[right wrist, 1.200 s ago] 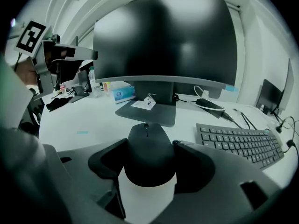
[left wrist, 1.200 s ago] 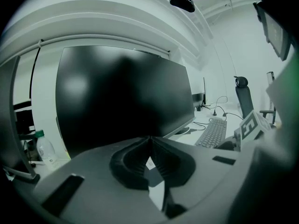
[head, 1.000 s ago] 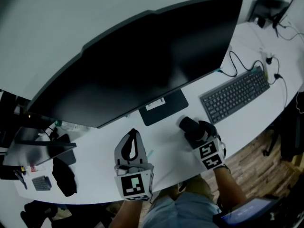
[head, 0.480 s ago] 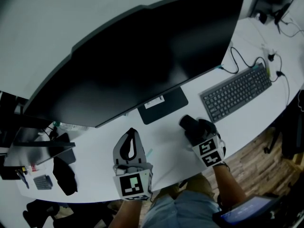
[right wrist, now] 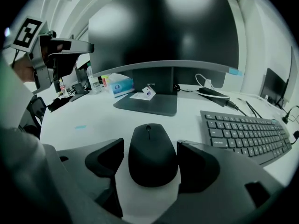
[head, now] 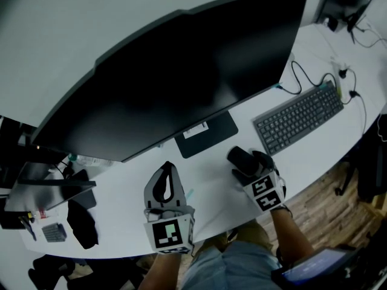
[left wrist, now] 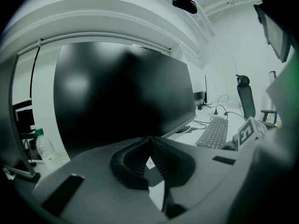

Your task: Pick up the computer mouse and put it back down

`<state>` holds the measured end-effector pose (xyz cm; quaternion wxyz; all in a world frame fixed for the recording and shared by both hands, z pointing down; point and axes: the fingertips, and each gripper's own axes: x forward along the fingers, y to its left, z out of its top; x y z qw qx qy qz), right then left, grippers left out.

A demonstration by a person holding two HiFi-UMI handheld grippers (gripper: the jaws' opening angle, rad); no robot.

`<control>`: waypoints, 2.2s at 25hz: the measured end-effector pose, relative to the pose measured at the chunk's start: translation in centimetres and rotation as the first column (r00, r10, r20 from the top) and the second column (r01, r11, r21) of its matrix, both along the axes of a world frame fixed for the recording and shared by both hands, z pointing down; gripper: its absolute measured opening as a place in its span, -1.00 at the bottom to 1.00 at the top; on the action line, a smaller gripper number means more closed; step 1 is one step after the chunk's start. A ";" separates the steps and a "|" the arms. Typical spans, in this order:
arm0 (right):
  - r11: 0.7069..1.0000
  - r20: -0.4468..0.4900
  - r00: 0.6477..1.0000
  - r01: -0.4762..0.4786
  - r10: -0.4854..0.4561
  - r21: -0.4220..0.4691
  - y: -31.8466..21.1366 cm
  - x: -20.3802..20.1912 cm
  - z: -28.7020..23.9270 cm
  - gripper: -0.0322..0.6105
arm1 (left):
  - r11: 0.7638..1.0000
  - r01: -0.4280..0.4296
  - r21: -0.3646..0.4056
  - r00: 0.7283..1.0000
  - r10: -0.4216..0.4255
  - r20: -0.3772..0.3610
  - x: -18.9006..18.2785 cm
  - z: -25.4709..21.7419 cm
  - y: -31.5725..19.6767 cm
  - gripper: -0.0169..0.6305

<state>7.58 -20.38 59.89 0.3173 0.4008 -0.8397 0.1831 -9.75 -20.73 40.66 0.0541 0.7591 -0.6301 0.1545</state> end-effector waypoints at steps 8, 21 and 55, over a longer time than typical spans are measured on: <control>0.986 0.105 0.994 -0.035 0.018 0.166 -1.5 -1.2 -8.9 0.22 | 0.996 -0.003 0.087 0.998 0.008 -0.064 -0.5 -2.9 0.4 -0.92; 0.775 0.238 0.966 -0.074 -0.101 0.628 0.5 -6.8 -31.2 -0.84 | 0.935 -0.003 0.355 0.995 0.040 -0.096 -1.8 -15.2 3.6 -0.92; 0.711 0.257 0.961 -0.109 -0.104 0.694 3.2 -8.7 -34.8 -0.86 | 0.920 -0.031 0.391 0.990 0.082 -0.115 -2.5 -16.2 6.0 -0.92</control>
